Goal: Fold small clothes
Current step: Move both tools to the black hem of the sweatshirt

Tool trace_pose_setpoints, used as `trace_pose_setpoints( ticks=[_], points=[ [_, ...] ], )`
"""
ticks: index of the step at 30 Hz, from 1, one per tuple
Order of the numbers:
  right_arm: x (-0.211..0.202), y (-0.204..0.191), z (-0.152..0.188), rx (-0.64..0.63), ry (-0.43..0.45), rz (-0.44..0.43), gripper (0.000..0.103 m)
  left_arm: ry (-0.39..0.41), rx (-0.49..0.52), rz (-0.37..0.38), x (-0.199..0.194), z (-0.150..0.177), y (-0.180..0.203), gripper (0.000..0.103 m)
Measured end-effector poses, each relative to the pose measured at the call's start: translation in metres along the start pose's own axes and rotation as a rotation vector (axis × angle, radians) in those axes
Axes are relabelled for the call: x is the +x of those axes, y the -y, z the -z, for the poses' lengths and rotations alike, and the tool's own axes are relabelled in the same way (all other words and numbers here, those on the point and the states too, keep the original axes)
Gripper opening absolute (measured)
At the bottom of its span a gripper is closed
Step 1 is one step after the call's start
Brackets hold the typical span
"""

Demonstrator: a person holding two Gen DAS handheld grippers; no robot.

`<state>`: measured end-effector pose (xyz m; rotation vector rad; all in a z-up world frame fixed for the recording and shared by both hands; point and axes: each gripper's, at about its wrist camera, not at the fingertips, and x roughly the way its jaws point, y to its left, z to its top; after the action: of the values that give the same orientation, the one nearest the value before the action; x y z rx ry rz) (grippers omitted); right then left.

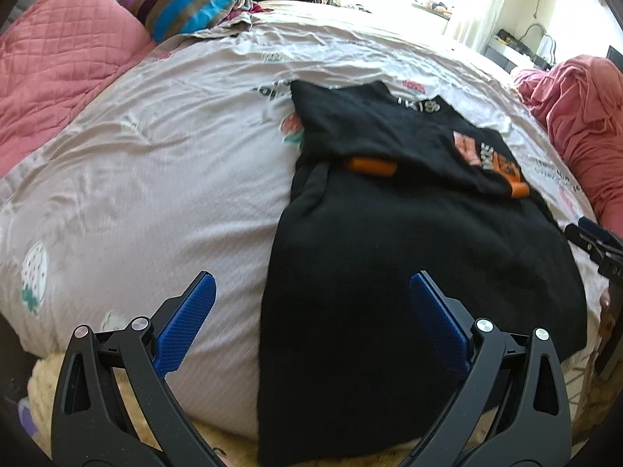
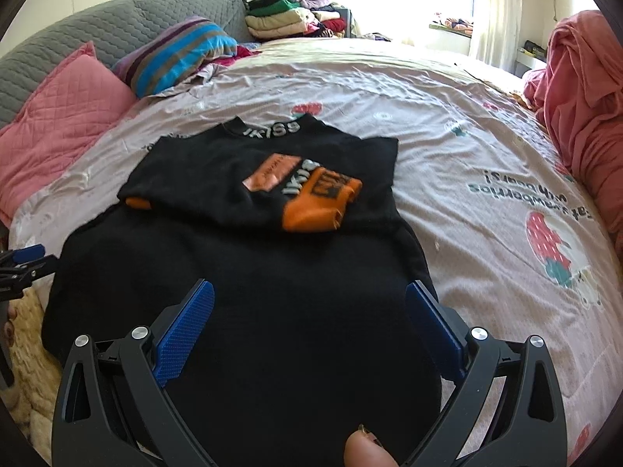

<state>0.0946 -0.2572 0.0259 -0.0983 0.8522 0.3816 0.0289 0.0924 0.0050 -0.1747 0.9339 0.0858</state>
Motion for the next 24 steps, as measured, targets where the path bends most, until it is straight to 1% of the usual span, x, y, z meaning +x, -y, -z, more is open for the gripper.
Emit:
trace_pose_setpoints(
  ticks=[3, 5, 7, 11, 13, 16, 20, 24],
  points=[
    [-0.003, 0.003, 0.007, 0.012, -0.008, -0.001, 0.098, -0.024, -0.006, 0.008, -0.002, 0.01, -0.007, 0.093],
    [-0.005, 0.003, 0.011, 0.019, -0.013, -0.008, 0.098, -0.043, -0.023, 0.021, -0.003, 0.018, -0.013, 0.09],
    [-0.005, 0.003, 0.015, 0.021, -0.023, -0.012, 0.098, -0.058, -0.032, 0.039, -0.005, 0.025, -0.017, 0.078],
    [-0.008, 0.003, 0.021, 0.021, -0.032, -0.01, 0.098, -0.085, -0.037, 0.06, -0.005, 0.037, -0.023, 0.066],
    [-0.011, 0.005, 0.022, 0.02, -0.031, -0.006, 0.098, -0.106, -0.036, 0.07, -0.004, 0.043, -0.025, 0.052],
    [-0.015, 0.01, 0.026, 0.022, -0.038, -0.01, 0.098, -0.141, -0.043, 0.097, -0.001, 0.052, -0.028, 0.046],
    [-0.019, 0.019, 0.033, 0.034, -0.055, -0.005, 0.098, -0.159, -0.048, 0.117, -0.001, 0.061, -0.031, 0.046],
    [-0.023, 0.031, 0.044, 0.049, -0.094, -0.003, 0.098, -0.173, -0.051, 0.133, -0.001, 0.068, -0.029, 0.046]
  ],
)
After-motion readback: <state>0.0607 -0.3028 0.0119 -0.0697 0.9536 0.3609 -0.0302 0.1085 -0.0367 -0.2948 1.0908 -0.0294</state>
